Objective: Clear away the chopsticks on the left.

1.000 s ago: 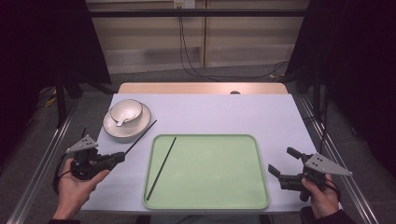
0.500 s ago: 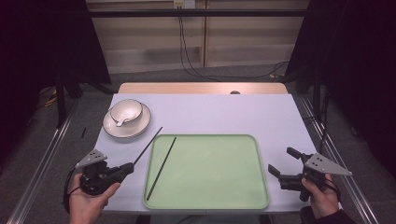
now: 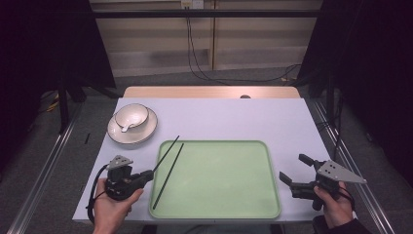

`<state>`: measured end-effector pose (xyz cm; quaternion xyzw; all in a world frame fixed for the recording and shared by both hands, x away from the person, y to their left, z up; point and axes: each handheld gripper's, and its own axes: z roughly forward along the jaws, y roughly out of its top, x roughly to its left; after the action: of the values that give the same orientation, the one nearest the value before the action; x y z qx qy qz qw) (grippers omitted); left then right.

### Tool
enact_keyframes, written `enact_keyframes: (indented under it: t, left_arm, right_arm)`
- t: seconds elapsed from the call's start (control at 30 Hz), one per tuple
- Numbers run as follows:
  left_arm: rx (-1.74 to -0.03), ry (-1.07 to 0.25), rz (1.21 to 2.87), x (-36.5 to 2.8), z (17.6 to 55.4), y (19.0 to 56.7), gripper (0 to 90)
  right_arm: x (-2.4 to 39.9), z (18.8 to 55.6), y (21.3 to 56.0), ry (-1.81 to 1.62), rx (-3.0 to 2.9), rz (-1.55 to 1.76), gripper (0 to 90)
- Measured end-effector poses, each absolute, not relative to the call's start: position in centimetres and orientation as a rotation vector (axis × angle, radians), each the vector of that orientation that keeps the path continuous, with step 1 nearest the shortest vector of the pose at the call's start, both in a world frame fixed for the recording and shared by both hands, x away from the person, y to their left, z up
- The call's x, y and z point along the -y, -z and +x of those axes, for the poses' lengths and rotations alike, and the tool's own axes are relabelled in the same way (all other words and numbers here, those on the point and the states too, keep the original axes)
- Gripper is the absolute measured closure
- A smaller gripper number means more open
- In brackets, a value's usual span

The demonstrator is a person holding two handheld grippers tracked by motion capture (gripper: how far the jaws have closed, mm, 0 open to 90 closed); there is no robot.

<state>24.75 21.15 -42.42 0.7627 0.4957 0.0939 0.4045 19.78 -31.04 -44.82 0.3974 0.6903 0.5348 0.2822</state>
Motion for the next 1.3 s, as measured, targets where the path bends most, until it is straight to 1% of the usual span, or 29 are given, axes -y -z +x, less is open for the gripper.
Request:
enact_keyframes:
  t: [0.17,0.2,0.27,0.43,0.53,0.6,0.8,0.87,1.1,1.3]
  left_arm:
    - [-1.292,-0.232,1.912,-19.7,25.3,42.7,85.9]
    - [-1.323,-0.255,1.907,-19.0,25.3,42.9,85.9]
    - [-1.332,-0.271,1.893,-18.6,25.2,43.1,85.9]
    - [-1.365,-0.276,1.896,-16.9,25.5,43.6,85.9]
    - [-1.371,-0.269,1.929,-16.1,25.5,44.3,85.9]
    - [-1.388,-0.233,1.928,-15.9,25.6,44.8,85.9]
    - [-1.398,-0.214,1.968,-15.4,25.7,45.7,85.9]
    - [-1.387,-0.24,1.984,-15.2,25.7,45.8,85.9]
    - [-1.391,-0.234,2.029,-15.1,25.8,46.4,85.8]
    - [-1.381,-0.247,2.028,-15.1,25.7,46.5,85.5]
  right_arm:
    - [31.1,19.9,44.9,-1.428,-1.849,1.06,4.3]
    - [31.1,19.8,44.8,-1.432,-1.854,1.063,4.3]
    - [31.1,19.8,44.8,-1.431,-1.853,1.062,4.3]
    - [31.1,19.8,44.8,-1.43,-1.853,1.059,4.3]
    - [31.1,19.9,44.9,-1.431,-1.854,1.059,4.3]
    - [31.1,19.8,44.9,-1.432,-1.853,1.062,4.3]
    - [31.0,19.8,44.9,-1.435,-1.851,1.068,4.3]
    - [31.1,19.8,44.9,-1.426,-1.856,1.049,4.4]
    - [31.1,19.8,44.9,-1.429,-1.86,1.047,4.4]
    - [31.0,19.8,44.9,-1.432,-1.859,1.045,4.4]
